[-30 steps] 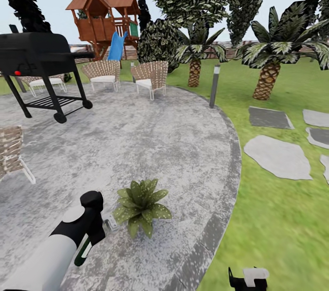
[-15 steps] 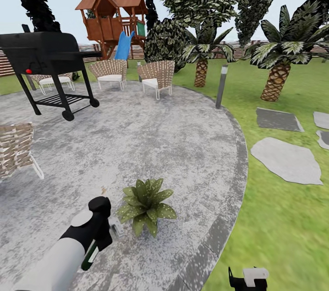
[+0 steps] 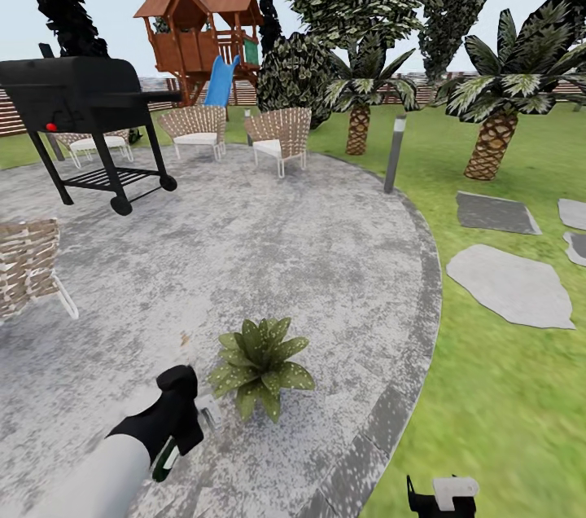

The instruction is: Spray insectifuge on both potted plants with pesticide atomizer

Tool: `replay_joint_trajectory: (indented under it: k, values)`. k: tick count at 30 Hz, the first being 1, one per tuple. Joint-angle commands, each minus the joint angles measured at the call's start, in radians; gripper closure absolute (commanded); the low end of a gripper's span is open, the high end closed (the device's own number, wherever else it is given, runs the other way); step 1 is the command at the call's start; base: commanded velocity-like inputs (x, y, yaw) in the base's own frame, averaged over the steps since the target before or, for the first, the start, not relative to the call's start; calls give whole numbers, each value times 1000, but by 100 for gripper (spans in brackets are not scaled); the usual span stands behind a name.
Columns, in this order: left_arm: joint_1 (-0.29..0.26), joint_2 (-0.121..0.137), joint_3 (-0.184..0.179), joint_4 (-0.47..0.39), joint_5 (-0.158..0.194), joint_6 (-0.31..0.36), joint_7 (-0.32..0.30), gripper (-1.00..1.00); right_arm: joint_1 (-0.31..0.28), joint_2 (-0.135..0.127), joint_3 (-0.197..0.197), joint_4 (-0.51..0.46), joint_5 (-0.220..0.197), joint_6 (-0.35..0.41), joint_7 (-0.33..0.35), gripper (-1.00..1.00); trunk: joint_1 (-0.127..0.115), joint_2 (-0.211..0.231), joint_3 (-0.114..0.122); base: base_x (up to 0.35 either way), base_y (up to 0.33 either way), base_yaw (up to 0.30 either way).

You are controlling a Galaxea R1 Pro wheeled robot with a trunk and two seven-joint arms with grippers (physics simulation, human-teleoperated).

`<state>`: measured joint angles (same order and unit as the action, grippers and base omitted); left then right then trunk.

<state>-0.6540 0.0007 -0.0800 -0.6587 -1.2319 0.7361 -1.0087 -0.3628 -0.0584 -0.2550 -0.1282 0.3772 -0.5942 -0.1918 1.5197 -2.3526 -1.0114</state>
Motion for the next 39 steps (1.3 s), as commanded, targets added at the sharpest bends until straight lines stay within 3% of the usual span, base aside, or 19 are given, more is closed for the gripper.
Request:
replay_joint_trajectory:
  k: [1,7,25,39]
  values:
    - [0,-3,-1,0,-1,5,5,100,-1,0,-4,1,11,-3,-6,-100,0,0,-1,0,0,0]
    - [1,-19,1,-12,39,1,13,100,-1,1,-4,2,11,-3,-6,-100,0,0,-1,65,-25,14]
    - [2,-14,-3,-15,33,0,15,100,-1,3,-4,2,11,-3,-6,-100,0,0,-1,40,-31,259]
    - [4,-17,-4,-4,32,0,41,100,-1,-3,-6,1,8,-4,-8,-100,0,0,-1,74,0,16]
